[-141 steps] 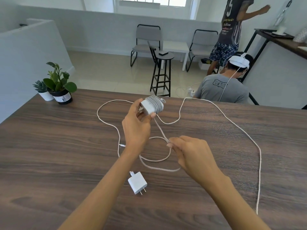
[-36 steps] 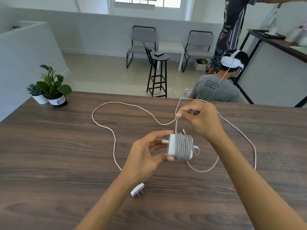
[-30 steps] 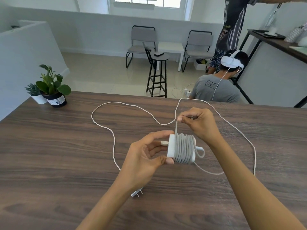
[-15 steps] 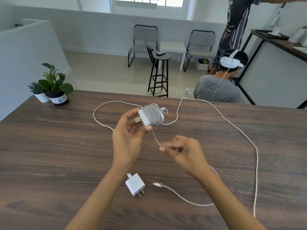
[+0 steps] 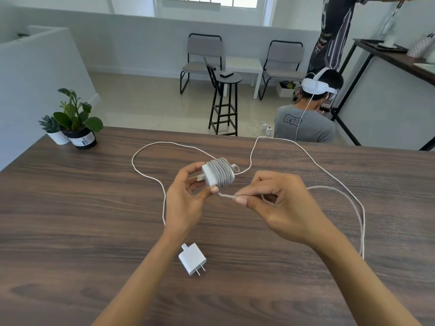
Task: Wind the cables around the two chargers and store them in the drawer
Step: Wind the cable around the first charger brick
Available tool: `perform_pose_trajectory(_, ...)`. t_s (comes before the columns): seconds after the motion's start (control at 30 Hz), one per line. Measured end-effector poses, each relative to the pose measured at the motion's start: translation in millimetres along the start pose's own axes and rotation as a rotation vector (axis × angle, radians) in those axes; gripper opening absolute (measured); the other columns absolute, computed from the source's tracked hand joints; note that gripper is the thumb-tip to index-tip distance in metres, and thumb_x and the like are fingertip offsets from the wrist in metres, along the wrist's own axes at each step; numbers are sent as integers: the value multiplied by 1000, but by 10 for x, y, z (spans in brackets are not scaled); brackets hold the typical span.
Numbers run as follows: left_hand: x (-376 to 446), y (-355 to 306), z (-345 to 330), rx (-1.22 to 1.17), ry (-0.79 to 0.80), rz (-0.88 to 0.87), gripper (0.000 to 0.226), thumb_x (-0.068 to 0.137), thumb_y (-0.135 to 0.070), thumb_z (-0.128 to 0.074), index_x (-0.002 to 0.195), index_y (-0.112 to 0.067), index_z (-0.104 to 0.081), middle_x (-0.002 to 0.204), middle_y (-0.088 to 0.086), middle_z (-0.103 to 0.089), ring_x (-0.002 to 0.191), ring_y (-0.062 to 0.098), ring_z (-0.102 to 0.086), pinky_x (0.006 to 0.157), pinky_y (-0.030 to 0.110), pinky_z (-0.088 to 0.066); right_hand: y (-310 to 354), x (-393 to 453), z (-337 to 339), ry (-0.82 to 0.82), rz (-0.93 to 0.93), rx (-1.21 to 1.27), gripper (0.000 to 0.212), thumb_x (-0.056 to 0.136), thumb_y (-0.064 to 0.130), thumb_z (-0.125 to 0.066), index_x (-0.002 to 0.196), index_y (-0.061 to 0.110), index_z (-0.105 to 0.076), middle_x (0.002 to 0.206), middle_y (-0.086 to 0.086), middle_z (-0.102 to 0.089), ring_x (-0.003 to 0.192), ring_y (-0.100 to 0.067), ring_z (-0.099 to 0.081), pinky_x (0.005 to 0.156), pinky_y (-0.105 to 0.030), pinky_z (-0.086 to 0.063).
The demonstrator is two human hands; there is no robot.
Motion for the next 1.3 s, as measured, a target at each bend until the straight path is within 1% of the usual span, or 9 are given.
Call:
perform_pose_trajectory(0.13, -50, -15, -63, -24, -3, 1, 53, 72, -4, -78, 118, -15, -56, 116, 4, -66, 102, 19, -65, 93, 43, -52, 50, 38, -3, 18, 30, 29, 11, 80, 17, -74, 84, 26, -77, 64, 16, -56, 58, -6, -51, 57, -14, -34)
perform_pose_trajectory(0.33, -57, -51, -77, -17, 2, -7, 53, 71, -5, -79, 118, -14, -56, 117, 3, -65, 102, 19, -65, 93, 43, -52, 5, 85, 106, -10, 33, 53, 11, 81, 15, -73, 82, 25, -77, 66, 4, -59, 55, -6, -46, 55, -16, -32)
perform_pose_trajectory(0.57, -218, -103, -211, 10, 180, -23, 56, 71, 3, -77, 114, -29, -59, 114, -4, -66, 100, 19, -64, 93, 42, -51, -165, 366, 280, -133, 0, 25, 8, 78, 16, -75, 77, 24, -76, 65, 12, -62, 56, 0, -50, 56, -10, -32)
perform_pose_trajectory(0.73, -350, -273, -259, -165, 305, -30, 51, 71, 0, -73, 116, -20, -58, 114, -5, -66, 101, 15, -62, 88, 25, -49, -474, 567, 198, -138, -87, 99, 5, 74, 21, -77, 76, 25, -76, 73, 13, -70, 70, 0, -61, 67, -19, -47)
perform_pose_trajectory(0.8, -332, -391, -209, -220, 289, -64, 49, 71, -2, -70, 116, -15, -56, 114, -3, -66, 102, 14, -62, 87, 23, -49, -672, 535, 129, -169, -194, 221, 7, 76, 18, -76, 78, 25, -76, 72, 11, -72, 69, -3, -66, 69, -25, -54)
perform_pose_trajectory(0.9, -240, -524, -96, -271, 220, -108, 47, 72, -1, -67, 116, -11, -54, 115, -1, -63, 101, 8, -62, 84, 21, -50, -906, 397, -12, -162, -307, 279, 15, 76, 19, -76, 75, 34, -75, 70, 12, -74, 65, -4, -66, 61, -18, -52)
perform_pose_trajectory(1.03, -64, -556, 42, -295, 62, -138, 47, 76, -4, -66, 120, -5, -50, 116, 4, -60, 100, -1, -62, 80, 16, -50, -1012, 212, -241, -116, -405, 279, 5, 74, 23, -78, 75, 28, -77, 72, 11, -74, 71, -1, -66, 69, -23, -50)
perform_pose_trajectory(1.17, 107, -460, 109, -239, -62, -154, 43, 82, 7, -63, 119, -9, -51, 114, -3, -61, 99, -1, -63, 82, 16, -50, -877, 72, -457, -17, -341, 227, 3, 74, 26, -79, 77, 27, -78, 59, 23, -65, 57, 5, -55, 58, -11, -38)
perform_pose_trajectory(1.3, 226, -331, 142, -131, -94, -164, 44, 82, 8, -65, 118, -13, -52, 110, -8, -63, 95, 0, -65, 82, 16, -50, -617, -7, -537, 42, -199, 91, 9, 74, 28, -79, 82, 32, -77, 57, 22, -61, 58, 4, -54, 57, -9, -34)
Point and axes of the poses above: each hand's wrist, its own x-axis towards the middle knuckle, its own z-axis out of the back of the hand, y = z × x, the point moved 4 cm from there along x, towards the middle knuckle
